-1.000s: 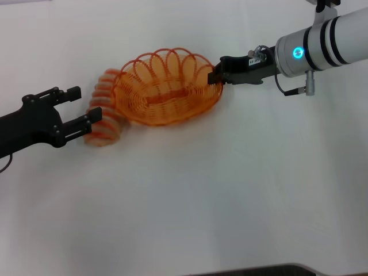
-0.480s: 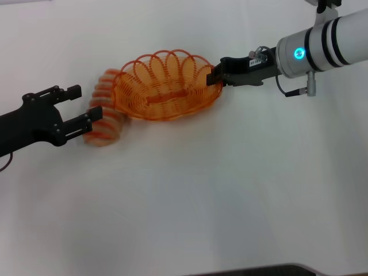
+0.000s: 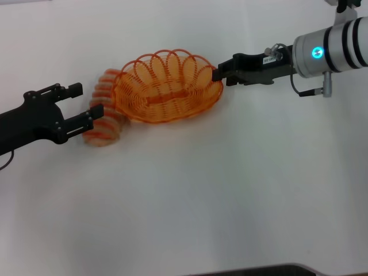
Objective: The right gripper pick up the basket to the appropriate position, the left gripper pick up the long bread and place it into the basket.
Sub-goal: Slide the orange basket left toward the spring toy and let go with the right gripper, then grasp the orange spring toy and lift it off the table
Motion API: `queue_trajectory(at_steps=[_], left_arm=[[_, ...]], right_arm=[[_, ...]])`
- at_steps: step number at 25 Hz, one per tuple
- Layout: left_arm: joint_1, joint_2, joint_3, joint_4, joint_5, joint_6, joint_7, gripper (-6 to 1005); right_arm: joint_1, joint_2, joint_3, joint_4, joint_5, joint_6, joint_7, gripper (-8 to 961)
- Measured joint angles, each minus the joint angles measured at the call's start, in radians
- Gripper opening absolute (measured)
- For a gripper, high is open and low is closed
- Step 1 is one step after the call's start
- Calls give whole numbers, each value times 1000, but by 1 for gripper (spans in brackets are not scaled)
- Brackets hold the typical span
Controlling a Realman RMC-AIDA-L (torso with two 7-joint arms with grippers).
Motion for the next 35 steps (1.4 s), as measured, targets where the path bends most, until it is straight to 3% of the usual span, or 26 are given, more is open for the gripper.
queue_trajectory(at_steps=[12,20,24,29,35], left_arm=[[4,-2,-16,-5,-24,13,-11,676],[21,-7,-22,-9,-42,22,-66,676],[26,-12,-61,-23,-50,18,-79,676],[32,-12,-92,-35,-51,19,-107,675],[36,-7,-125,-59,-53,15,-145,676]], right_arm=[[-70,-9,226,-47,74,-117,-266,423],[-135,-34,394,-45,150,-231,-506,442],[-180,-27,460,-45,216,-274,-697,459],[-229,-24,487,-43,295,-355,-935,686],[-282,-7,526,-42,348,-460,-1199,697]])
